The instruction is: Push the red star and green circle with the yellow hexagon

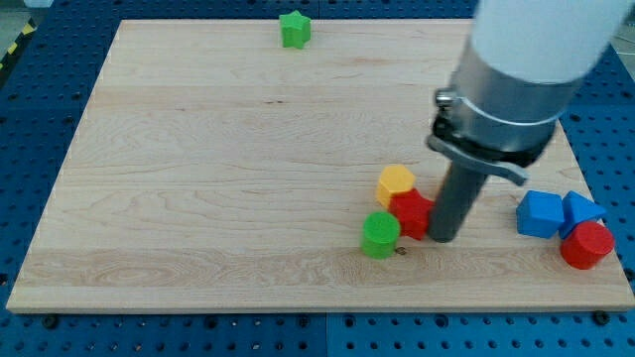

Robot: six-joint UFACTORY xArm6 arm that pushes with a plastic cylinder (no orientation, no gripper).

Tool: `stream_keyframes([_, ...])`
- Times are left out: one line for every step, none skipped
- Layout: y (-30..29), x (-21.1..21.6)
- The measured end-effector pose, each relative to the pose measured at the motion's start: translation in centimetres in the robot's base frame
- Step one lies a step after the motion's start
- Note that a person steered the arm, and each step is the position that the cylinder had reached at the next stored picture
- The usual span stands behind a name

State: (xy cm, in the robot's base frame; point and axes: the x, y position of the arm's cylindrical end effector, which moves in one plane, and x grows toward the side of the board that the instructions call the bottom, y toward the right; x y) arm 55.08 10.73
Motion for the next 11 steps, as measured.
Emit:
stream_keyframes([-1.6,-0.1])
stream_keyframes([0.5,-1.0])
stream_keyframes([2.1,-3.4])
stream_keyframes([0.9,-5.7])
stream_keyframes([-1.7,-8.3])
stream_keyframes([-4.0,-9.9])
stream_keyframes([-4.9,-8.6])
stream_keyframes([-4.9,-5.3])
stream_keyframes([-4.9,-3.3])
stream_keyframes([-4.8,-3.9])
stream_keyframes([-1.7,-4.0])
